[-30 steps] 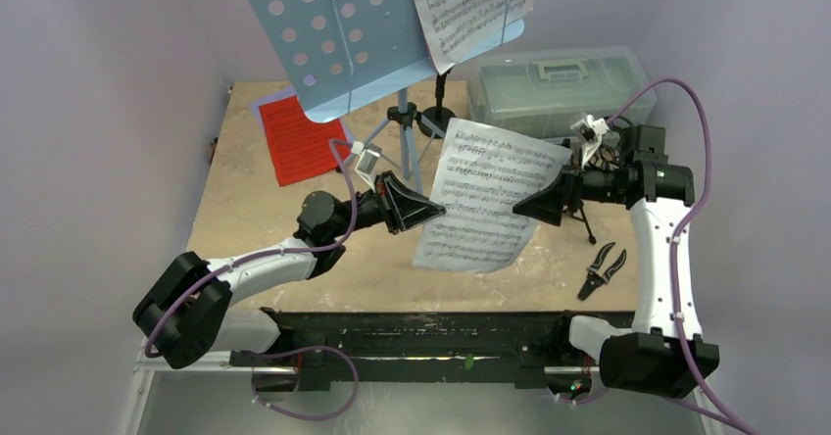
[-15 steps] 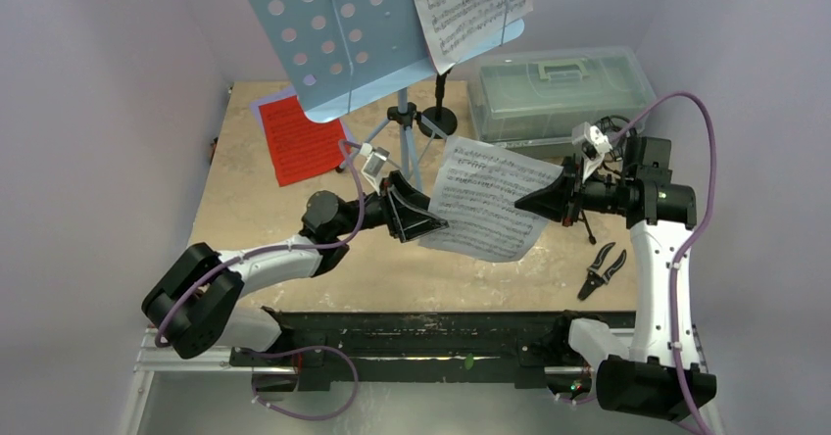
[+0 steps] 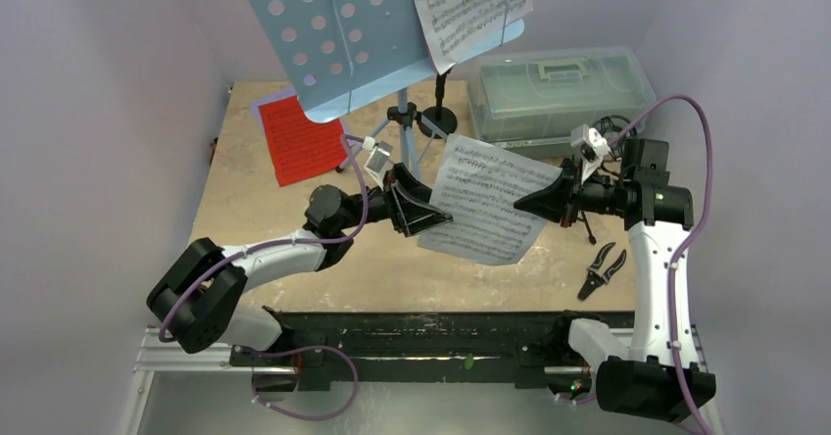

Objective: Pack up the instrument practice props
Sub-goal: Place the sheet music at the corner of the board.

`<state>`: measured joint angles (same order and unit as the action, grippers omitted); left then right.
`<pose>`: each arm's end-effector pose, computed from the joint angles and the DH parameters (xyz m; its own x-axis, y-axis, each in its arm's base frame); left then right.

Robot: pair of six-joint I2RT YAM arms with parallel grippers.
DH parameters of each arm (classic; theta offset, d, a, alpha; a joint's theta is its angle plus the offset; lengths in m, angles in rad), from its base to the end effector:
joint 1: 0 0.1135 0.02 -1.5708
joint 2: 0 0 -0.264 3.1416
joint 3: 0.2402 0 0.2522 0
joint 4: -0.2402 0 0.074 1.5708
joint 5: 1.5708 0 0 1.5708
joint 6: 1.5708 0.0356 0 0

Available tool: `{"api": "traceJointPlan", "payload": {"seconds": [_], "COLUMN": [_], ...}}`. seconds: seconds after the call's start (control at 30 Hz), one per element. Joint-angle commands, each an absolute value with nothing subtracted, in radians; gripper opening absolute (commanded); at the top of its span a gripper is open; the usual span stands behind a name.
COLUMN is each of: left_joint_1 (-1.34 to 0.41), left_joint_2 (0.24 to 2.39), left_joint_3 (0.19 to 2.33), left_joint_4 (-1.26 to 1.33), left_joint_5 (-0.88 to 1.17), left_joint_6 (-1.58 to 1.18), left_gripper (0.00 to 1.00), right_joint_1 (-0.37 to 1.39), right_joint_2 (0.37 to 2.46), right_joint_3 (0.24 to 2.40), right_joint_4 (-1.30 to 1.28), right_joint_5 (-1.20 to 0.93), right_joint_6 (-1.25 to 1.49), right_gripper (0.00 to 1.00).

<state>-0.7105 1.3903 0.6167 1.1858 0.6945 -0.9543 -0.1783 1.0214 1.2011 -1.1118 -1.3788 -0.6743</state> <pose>0.1994 -0.2016 0.2856 -0.5960 -0.3143 -0.7390 0.7945 -0.0976 -0.5993 0.1643 0.0059 0.3766 -0.2788 -0.0708 -0.9577 -0.9168 0.3167 0.2434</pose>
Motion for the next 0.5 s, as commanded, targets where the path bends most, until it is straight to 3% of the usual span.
{"api": "traceJointPlan", "payload": {"seconds": [0.0, 0.2, 0.3, 0.37, 0.4, 0.47], "left_joint_1": [-0.729, -0.742, -0.742, -0.741, -0.741, -0.74], "left_joint_2": [1.361, 1.358, 1.378, 1.38, 1.373, 1.346], "left_joint_3": [0.646, 0.658, 0.677, 0.689, 0.693, 0.692], "left_joint_4": [1.144, 1.108, 1.105, 1.066, 1.026, 0.938], "left_joint_5": [0.644, 0.614, 0.64, 0.639, 0.626, 0.596], "left_joint_6": [-0.83, -0.783, -0.79, -0.798, -0.794, -0.764], "left_gripper": [0.54, 0.33, 0.02, 0.0, 0.0, 0.0], "right_joint_1": [-0.174, -0.158, -0.15, -0.15, -0.15, -0.15], "right_joint_2": [1.028, 1.055, 1.068, 1.074, 1.075, 1.076], "right_joint_3": [1.193, 1.196, 1.205, 1.211, 1.215, 1.225], "right_joint_4": [-1.101, -1.13, -1.156, -1.169, -1.173, -1.178], "right_joint_5": [-1.395, -1.389, -1.376, -1.366, -1.359, -1.336], "right_joint_6": [-0.7, -0.754, -0.79, -0.81, -0.817, -0.832], "right_gripper": [0.0, 0.0, 0.0, 0.0, 0.07, 0.46]}}
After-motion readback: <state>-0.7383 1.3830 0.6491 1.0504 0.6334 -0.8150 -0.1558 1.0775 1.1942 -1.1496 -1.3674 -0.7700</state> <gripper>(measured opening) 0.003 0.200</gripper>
